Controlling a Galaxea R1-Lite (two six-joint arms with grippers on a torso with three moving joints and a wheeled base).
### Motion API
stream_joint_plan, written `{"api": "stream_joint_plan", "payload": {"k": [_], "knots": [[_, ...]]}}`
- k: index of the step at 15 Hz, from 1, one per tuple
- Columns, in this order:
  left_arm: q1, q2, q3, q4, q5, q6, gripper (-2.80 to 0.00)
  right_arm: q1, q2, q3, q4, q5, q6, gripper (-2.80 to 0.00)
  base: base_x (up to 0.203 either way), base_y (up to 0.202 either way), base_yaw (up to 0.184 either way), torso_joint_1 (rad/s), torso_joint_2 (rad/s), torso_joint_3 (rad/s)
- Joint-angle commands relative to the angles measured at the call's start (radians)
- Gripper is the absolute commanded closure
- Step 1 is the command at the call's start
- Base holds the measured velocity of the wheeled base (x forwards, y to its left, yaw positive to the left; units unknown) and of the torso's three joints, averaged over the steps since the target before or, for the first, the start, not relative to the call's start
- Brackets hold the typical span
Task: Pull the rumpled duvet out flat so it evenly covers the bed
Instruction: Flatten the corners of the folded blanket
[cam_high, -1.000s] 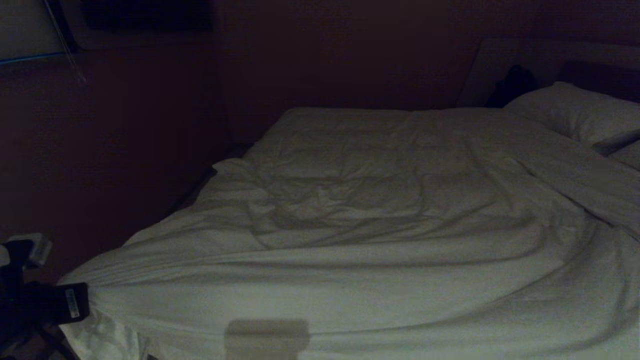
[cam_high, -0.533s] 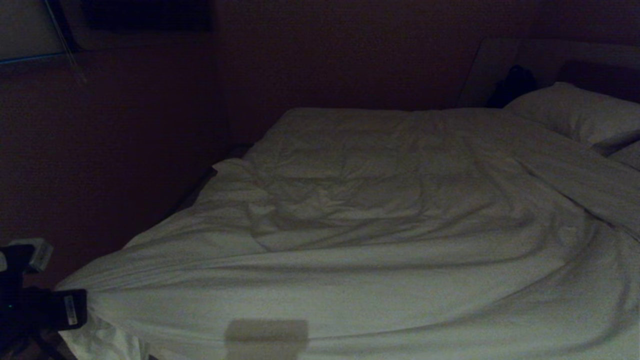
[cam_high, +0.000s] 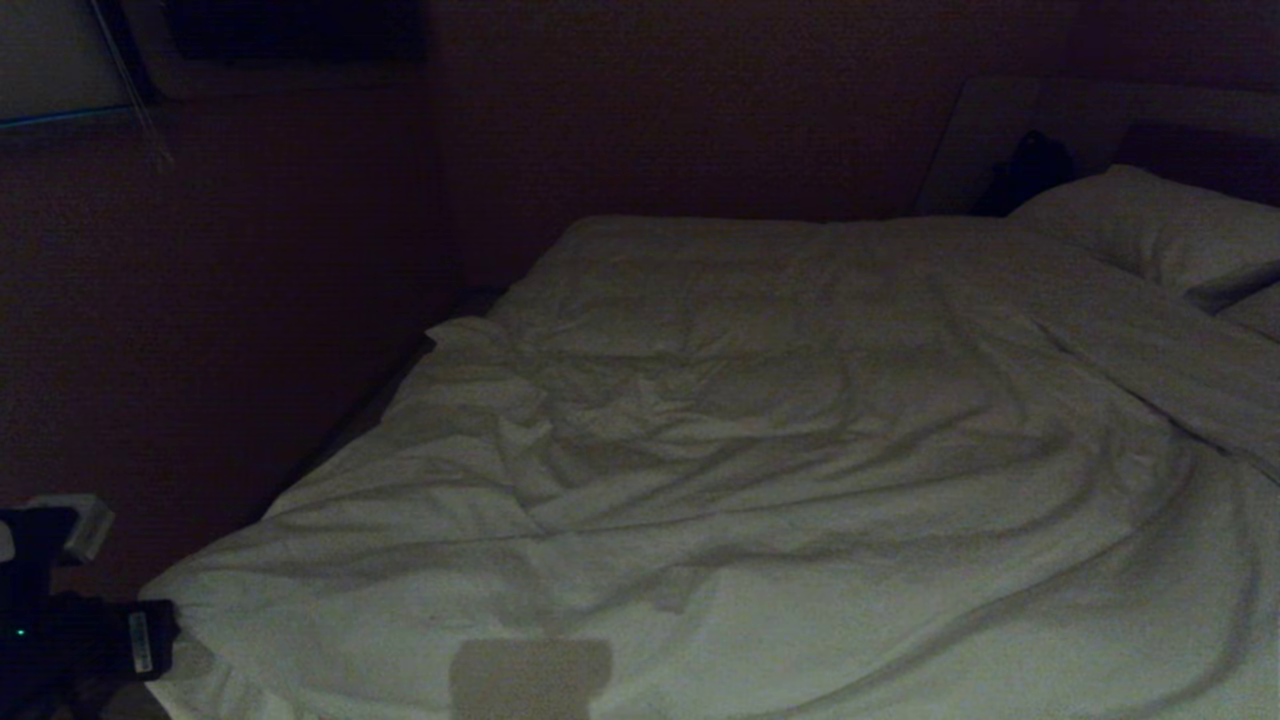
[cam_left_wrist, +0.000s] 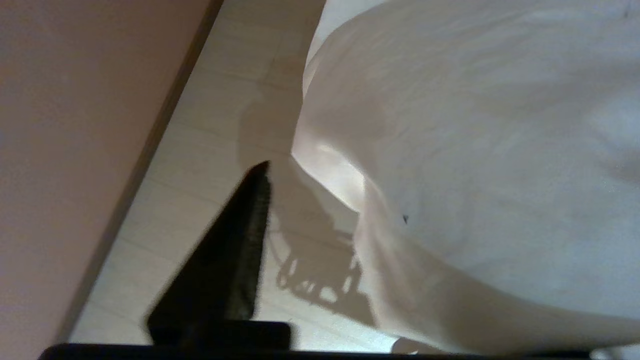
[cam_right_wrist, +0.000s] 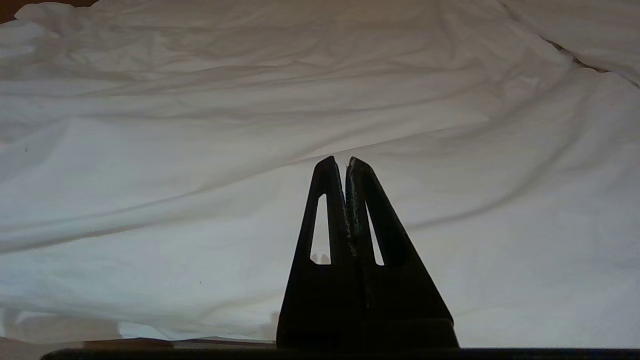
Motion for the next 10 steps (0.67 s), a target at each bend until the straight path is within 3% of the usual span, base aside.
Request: {"api": "stream_joint_plan", "payload": {"k": [1, 4, 6, 8, 10], "knots": [[-0.001, 0.002, 0.018, -0.002, -0.001, 0.024, -2.80, 0.000, 0.001, 0.000, -0.001, 0.000, 0.000, 0.00, 0.000, 0.000, 0.000, 0.000, 0.00, 0.000], [0.000, 0.046, 0.043, 0.018, 0.012, 0.135, -2.80, 0.000, 0.001, 0.000, -0.001, 0.000, 0.000, 0.00, 0.000, 0.000, 0.000, 0.000, 0.00, 0.000], [0.001, 0.090, 0.060, 0.033, 0.080, 0.213, -2.80, 0.000, 0.001, 0.000, -0.001, 0.000, 0.000, 0.00, 0.000, 0.000, 0.000, 0.000, 0.00, 0.000], [0.001, 0.123, 0.068, 0.025, 0.129, 0.230, -2.80, 0.000, 0.001, 0.000, -0.001, 0.000, 0.000, 0.00, 0.000, 0.000, 0.000, 0.000, 0.00, 0.000], [0.001, 0.112, 0.057, 0.020, 0.122, 0.217, -2.80, 0.000, 0.001, 0.000, -0.001, 0.000, 0.000, 0.00, 0.000, 0.000, 0.000, 0.000, 0.00, 0.000]]}}
